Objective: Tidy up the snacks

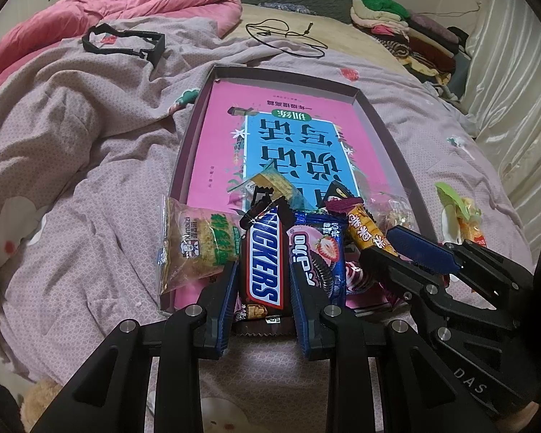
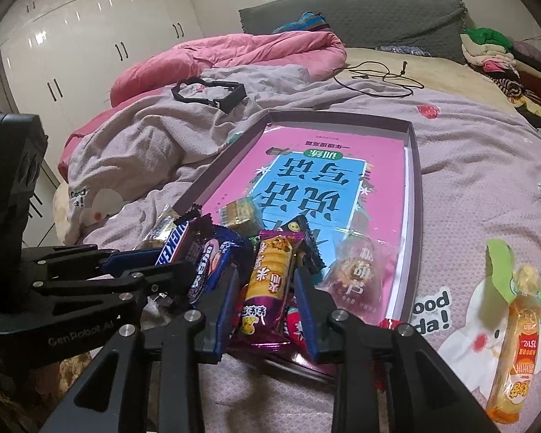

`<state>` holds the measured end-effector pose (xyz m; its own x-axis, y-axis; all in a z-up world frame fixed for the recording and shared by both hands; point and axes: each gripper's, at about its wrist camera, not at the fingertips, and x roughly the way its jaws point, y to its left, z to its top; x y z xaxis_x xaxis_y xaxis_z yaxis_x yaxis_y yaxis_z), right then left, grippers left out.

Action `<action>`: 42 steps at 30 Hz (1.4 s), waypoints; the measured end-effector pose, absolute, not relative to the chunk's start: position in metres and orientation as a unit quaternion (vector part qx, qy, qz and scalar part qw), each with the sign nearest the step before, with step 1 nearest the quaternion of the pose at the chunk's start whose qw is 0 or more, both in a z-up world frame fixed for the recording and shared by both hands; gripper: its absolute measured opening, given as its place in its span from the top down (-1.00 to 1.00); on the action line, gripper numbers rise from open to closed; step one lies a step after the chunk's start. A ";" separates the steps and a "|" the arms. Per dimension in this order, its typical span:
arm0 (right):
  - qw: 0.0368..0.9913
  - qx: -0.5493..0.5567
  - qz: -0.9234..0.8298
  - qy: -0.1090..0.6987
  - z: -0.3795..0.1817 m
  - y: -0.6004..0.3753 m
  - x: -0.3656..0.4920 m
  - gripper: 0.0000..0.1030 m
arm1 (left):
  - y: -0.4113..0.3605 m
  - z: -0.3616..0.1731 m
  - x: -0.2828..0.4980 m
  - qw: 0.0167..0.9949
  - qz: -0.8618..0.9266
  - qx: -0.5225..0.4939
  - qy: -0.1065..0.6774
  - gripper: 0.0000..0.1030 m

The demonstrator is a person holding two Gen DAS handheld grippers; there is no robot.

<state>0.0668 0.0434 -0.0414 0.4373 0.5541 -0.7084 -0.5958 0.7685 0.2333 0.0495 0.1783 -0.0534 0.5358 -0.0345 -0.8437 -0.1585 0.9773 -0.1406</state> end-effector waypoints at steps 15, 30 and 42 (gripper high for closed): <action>0.852 -0.039 0.340 0.396 -0.035 0.045 0.058 0.12 | 0.181 -0.044 0.046 0.873 0.043 -0.106 0.475 0.11; 0.872 -0.012 0.322 0.368 -0.013 0.016 0.054 -0.08 | 0.176 -0.009 0.044 0.893 0.033 -0.115 0.434 -0.36; 0.889 0.003 0.297 0.348 0.007 -0.023 0.052 -0.14 | 0.149 0.006 0.045 0.896 0.015 -0.104 0.432 -0.51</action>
